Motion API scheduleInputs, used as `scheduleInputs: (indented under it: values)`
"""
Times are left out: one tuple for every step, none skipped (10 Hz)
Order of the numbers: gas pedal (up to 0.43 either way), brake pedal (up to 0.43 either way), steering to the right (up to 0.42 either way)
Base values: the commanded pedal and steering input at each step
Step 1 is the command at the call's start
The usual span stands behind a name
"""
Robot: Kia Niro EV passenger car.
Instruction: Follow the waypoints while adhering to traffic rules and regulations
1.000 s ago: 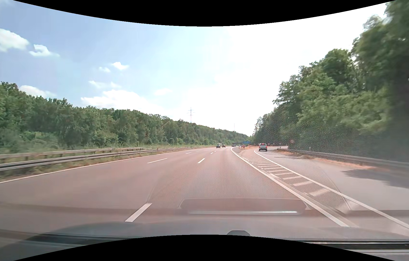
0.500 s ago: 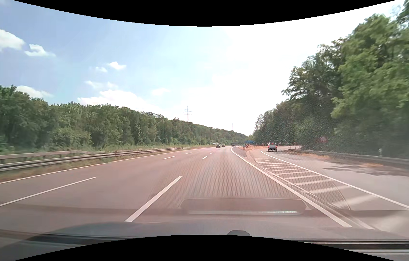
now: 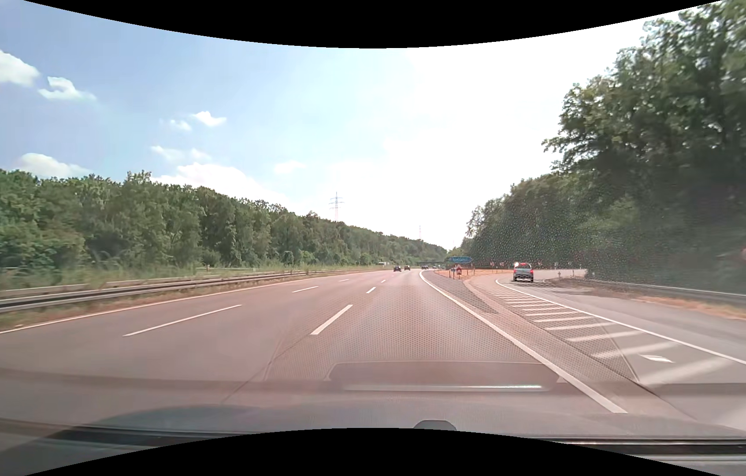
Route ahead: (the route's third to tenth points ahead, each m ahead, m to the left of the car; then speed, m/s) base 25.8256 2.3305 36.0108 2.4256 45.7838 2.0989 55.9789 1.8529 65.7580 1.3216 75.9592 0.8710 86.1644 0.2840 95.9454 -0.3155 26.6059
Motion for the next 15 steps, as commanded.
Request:
scheduleInputs:
  values:
    - [0.331,0.0,0.001]
    - [0.331,0.0,0.001]
    - [0.331,0.0,0.0]
    - [0.331,0.0,0.0]
    - [0.331,0.0,0.0]
    - [0.331,0.0,0.0]
    - [0.331,0.0,0.001]
    - [0.331,0.0,0.001]
    - [0.331,0.0,0.0]
    - [0.331,0.0,0.0]
    - [0.331,0.0,0.001]
    - [0.331,0.0,0.0]
    - [0.331,0.0,0.001]
    - [0.331,0.0,0.001]
    - [0.331,0.0,0.001]
